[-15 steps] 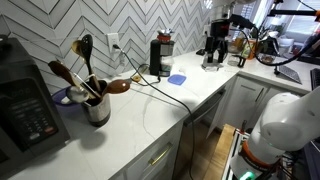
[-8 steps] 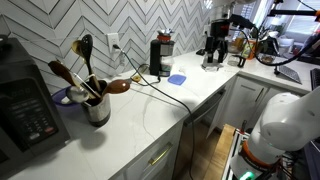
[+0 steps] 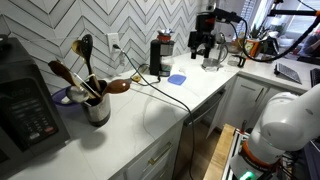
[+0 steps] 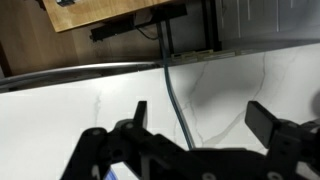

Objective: Move the silver object forward

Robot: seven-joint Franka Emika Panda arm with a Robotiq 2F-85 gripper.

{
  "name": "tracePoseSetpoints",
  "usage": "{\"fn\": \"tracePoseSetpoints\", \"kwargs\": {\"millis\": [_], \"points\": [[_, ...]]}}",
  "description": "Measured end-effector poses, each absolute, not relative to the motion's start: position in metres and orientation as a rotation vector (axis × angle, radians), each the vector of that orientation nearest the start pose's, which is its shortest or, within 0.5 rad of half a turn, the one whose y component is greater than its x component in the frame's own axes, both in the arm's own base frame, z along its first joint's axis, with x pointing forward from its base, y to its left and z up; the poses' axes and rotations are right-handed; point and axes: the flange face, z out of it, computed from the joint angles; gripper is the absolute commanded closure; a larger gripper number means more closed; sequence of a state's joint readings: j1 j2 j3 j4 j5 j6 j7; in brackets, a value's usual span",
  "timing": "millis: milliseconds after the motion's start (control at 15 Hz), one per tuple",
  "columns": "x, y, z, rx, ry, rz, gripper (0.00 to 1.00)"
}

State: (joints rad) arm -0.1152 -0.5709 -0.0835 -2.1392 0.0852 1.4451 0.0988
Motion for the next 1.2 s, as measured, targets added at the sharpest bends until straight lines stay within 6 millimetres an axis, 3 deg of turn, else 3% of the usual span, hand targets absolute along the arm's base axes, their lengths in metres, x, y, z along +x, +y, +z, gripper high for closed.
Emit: {"fn": "tracePoseSetpoints", "kwargs": {"millis": [200,333,733,867,1000,1200], "points": [[0.386,-0.020,0.628,-2.972,0.553,0.173,0.00],[0.402,0.005,0.629,-2.960,0.566,0.195,0.00],[0.407,0.007,0.628,-2.959,0.564,0.200,0.00],[0.416,0.012,0.629,-2.925,0.647,0.156,0.00],[0.441,0.031,0.629,-2.883,0.718,0.047,0.00],[0.482,0.075,0.619,-2.871,0.753,-0.020,0.00]]}}
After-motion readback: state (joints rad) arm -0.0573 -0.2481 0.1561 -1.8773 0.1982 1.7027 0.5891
